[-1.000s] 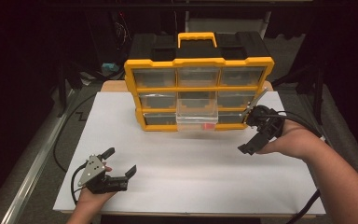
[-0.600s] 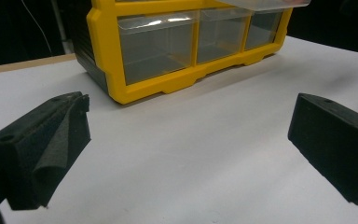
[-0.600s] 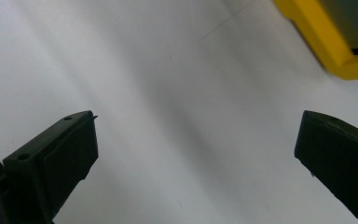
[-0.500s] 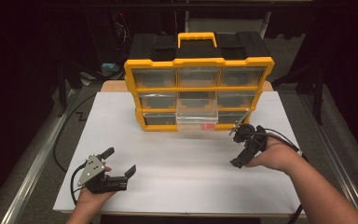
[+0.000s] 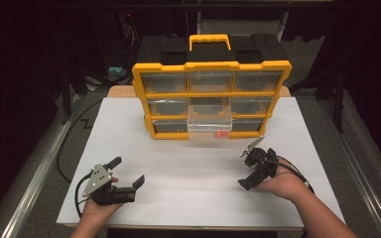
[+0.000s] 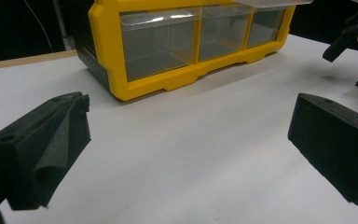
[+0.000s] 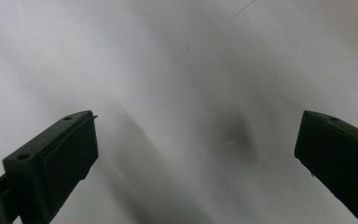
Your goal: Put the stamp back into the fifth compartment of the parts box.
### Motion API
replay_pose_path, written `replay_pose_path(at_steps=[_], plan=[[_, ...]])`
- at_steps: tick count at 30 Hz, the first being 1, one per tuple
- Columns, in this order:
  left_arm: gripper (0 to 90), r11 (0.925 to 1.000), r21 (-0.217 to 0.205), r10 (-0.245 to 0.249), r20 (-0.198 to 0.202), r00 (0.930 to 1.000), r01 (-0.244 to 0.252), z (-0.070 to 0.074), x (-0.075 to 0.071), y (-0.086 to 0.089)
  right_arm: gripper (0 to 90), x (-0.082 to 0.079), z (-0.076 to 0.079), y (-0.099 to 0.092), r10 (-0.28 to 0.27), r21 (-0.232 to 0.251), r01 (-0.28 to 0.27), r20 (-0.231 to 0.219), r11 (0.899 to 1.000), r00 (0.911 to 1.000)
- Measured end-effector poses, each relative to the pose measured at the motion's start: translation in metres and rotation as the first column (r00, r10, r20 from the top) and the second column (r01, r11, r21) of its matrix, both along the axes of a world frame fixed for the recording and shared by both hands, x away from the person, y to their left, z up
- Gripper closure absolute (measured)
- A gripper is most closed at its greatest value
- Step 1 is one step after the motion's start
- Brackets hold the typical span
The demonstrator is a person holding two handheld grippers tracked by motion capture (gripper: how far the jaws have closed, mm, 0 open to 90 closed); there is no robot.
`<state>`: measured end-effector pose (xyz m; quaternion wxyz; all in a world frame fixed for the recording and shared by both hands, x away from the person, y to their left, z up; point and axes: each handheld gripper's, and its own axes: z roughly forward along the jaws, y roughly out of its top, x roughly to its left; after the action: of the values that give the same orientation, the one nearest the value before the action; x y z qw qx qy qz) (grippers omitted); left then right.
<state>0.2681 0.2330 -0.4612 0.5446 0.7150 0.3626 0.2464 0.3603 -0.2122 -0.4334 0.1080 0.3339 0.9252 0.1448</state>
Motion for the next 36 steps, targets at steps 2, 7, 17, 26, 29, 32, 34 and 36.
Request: replay_pose_path(at_steps=[2,7,17,26,29,32,34,36], plan=[[0.3,1.0000,-0.003,0.003,-0.006,1.0000,-0.003,0.000,0.000,0.001,0.1,-0.004,-0.005,-0.002,-0.014,0.042,0.012,0.043,0.999,0.9990],[0.3,0.9999,-0.012,0.009,-0.015,0.9998,-0.009,-0.001,0.001,0.001,0.1,-0.014,-0.017,-0.007,-0.061,0.196,0.036,0.121,0.980,0.9908],[0.3,0.9994,-0.026,0.023,-0.035,0.9991,-0.024,-0.002,0.004,0.005,0.1,-0.033,-0.032,-0.009,-0.200,0.479,0.051,0.265,0.876,0.9433],[0.3,0.9983,-0.040,0.041,-0.048,0.9980,-0.043,-0.003,0.005,0.009,0.1,-0.051,-0.023,-0.027,-0.310,0.644,0.018,0.343,0.765,0.8864],[0.3,0.9985,-0.037,0.039,-0.048,0.9981,-0.041,-0.003,0.005,0.009,0.1,-0.062,-0.023,-0.038,-0.333,0.671,0.000,0.369,0.742,0.8679],[0.3,0.9988,-0.031,0.037,-0.042,0.9984,-0.038,-0.003,0.005,0.007,0.1,-0.070,-0.025,-0.045,-0.351,0.691,-0.002,0.369,0.723,0.8606],[0.4,0.9990,-0.024,0.037,-0.040,0.9985,-0.038,-0.003,0.005,0.006,0.1,-0.071,-0.026,-0.047,-0.363,0.701,-0.009,0.381,0.713,0.8501],[0.3,0.9990,-0.018,0.041,-0.042,0.9983,-0.042,-0.003,0.005,0.006,0.1,-0.070,-0.026,-0.048,-0.370,0.707,-0.007,0.379,0.708,0.8484]])
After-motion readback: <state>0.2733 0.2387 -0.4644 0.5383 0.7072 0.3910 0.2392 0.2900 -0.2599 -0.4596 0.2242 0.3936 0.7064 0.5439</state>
